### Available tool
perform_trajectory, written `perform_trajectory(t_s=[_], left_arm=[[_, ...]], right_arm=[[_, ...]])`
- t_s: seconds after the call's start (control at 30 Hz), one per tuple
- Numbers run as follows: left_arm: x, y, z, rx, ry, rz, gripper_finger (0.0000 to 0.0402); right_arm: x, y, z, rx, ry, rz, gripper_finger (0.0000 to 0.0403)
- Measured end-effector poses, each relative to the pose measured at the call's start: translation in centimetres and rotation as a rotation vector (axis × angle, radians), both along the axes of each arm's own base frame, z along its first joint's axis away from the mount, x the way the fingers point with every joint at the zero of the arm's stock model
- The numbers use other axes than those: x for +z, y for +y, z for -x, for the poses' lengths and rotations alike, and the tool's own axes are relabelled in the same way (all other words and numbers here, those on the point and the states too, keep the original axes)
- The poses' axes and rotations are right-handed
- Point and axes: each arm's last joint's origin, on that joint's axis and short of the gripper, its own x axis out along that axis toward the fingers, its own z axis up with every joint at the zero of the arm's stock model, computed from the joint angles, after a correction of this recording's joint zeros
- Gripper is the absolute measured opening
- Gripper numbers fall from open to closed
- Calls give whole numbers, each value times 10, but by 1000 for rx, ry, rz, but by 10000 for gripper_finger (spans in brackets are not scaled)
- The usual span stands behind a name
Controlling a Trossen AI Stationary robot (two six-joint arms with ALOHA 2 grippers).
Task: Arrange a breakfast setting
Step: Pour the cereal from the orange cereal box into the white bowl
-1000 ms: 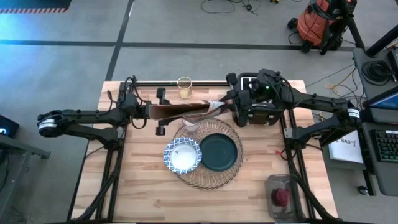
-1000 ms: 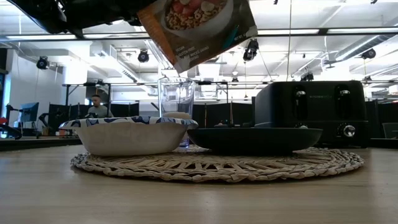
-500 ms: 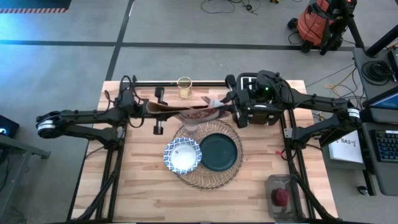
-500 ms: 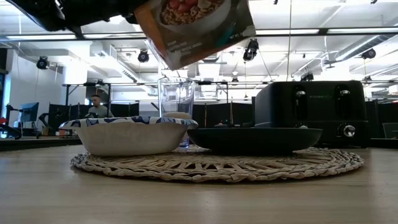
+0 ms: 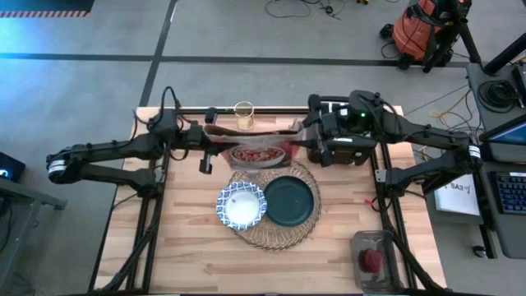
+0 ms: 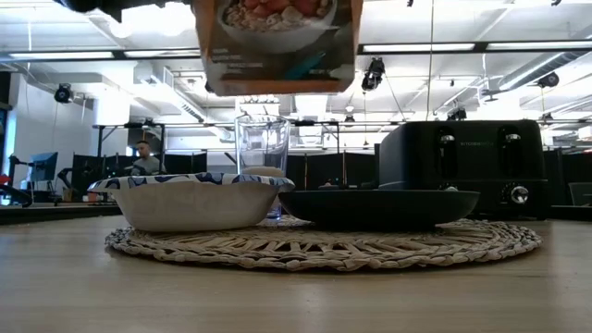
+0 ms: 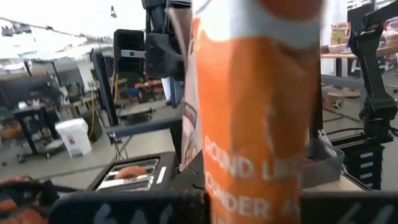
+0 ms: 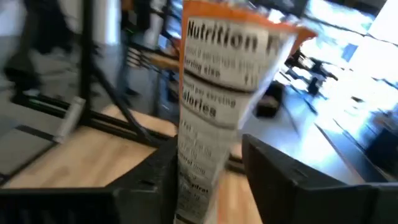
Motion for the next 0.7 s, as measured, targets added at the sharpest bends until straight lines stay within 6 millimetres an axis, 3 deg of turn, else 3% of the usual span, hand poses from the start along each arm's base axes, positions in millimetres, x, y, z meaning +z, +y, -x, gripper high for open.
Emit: perform_trajectory(t_s=[0.17,0.37,0.5,0.7], left_arm=[[22,0,2,3,101,40,0],[53,-6,15,-3,274,89,0],[75,-10,29,-3,374,139,0],[97,-17,61,91,582,324,0]], right_arm=[[1,-1,16,-167,74,0,181],[-5,-4,30,-379,184,17,183],[-6,-8,35,-549,212,5,183],[-17,-18,41,-943,303,26,178]])
